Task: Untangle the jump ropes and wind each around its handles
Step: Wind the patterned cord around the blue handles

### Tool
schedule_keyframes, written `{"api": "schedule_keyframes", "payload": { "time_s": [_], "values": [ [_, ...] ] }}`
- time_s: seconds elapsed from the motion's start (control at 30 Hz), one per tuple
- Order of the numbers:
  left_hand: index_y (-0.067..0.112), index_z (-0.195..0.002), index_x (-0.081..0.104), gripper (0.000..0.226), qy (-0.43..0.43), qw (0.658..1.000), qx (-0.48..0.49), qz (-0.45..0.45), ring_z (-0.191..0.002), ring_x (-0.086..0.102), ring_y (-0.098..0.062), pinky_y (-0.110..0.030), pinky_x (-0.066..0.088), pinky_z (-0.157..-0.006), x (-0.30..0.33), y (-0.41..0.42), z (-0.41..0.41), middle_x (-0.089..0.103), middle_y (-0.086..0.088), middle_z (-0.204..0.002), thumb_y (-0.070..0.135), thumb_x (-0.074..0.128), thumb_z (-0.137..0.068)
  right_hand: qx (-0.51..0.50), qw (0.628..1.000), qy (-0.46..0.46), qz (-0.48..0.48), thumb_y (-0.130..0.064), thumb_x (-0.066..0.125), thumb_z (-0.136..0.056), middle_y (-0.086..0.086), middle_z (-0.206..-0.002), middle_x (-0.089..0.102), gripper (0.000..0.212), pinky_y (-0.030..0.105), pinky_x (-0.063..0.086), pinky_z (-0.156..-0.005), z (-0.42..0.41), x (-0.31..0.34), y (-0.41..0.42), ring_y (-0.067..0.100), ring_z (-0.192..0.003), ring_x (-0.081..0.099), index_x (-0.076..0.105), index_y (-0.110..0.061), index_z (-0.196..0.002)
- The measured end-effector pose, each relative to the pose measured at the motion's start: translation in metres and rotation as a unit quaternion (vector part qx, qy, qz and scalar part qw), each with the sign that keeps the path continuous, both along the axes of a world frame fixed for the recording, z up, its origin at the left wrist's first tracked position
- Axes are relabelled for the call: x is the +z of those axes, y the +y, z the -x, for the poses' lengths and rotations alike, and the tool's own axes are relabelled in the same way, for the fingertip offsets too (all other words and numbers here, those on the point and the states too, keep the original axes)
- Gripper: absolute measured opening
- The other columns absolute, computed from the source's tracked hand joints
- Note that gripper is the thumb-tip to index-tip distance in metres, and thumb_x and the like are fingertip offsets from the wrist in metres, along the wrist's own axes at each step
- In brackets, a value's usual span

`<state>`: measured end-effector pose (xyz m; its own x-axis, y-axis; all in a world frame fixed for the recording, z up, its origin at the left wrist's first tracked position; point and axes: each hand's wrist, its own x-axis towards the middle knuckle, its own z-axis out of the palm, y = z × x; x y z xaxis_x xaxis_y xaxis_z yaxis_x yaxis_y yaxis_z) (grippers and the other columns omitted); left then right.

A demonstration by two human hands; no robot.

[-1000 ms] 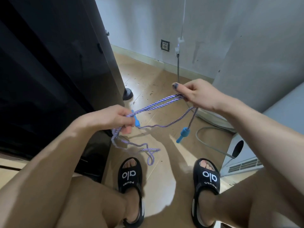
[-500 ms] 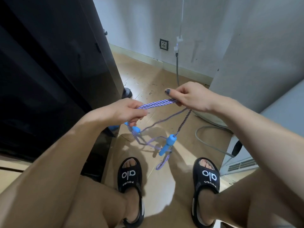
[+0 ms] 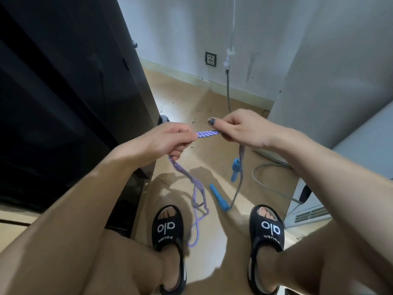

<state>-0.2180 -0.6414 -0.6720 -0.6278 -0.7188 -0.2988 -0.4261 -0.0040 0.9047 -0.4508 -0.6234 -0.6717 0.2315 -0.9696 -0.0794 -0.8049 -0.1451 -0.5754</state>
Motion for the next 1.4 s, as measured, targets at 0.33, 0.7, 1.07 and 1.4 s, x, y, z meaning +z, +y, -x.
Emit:
{"api": "schedule_keyframes", "payload": {
  "time_s": [0.33, 0.7, 1.07, 1.4],
  "values": [
    [0.007, -0.117, 0.062, 0.044, 0.013, 0.999, 0.008, -0.049, -0.102, 0.071, -0.02, -0.036, 0.052, -0.098, -0.015, 0.007, 0.014, 0.072, -0.011, -0.106, 0.047, 0.049, -0.103, -0.002, 0.995, -0.099, -0.005, -0.054, 0.043, -0.101, 0.0, -0.055, 0.035, 0.057, 0.024, 0.046, -0.054, -0.018, 0.0, 0.006, 0.016, -0.05, 0.051, 0.042, -0.016, -0.058],
    [0.015, -0.064, 0.051, 0.044, -0.005, 0.997, 0.023, -0.074, -0.047, 0.032, -0.017, -0.032, 0.042, -0.058, -0.01, -0.006, -0.004, 0.033, 0.0, -0.053, 0.028, 0.05, -0.106, -0.032, 0.999, -0.007, 0.003, -0.058, 0.039, -0.1, 0.001, -0.051, 0.04, 0.064, 0.028, 0.036, -0.057, 0.013, 0.0, 0.001, 0.019, -0.049, 0.038, 0.044, -0.012, -0.057],
    [0.016, -0.072, 0.048, 0.035, 0.046, 0.997, 0.017, -0.064, -0.055, 0.033, -0.013, -0.027, 0.04, -0.059, -0.006, 0.004, 0.016, 0.037, 0.003, -0.061, 0.024, 0.05, -0.106, 0.004, 0.999, -0.032, 0.007, -0.061, 0.037, -0.098, 0.001, -0.05, 0.038, 0.07, 0.032, 0.04, -0.058, -0.011, -0.004, 0.001, 0.02, -0.049, 0.037, 0.046, -0.002, -0.062],
    [0.017, -0.066, 0.044, 0.04, 0.006, 0.997, 0.008, -0.083, -0.05, 0.028, -0.013, -0.027, 0.039, -0.057, -0.005, -0.003, 0.001, 0.031, 0.002, -0.057, 0.023, 0.051, -0.105, 0.024, 0.999, 0.036, 0.009, -0.064, 0.046, -0.094, 0.001, -0.051, 0.041, 0.067, 0.028, 0.035, -0.052, 0.0, 0.003, 0.003, 0.018, -0.049, 0.035, 0.055, -0.004, -0.065]
  ]
}}
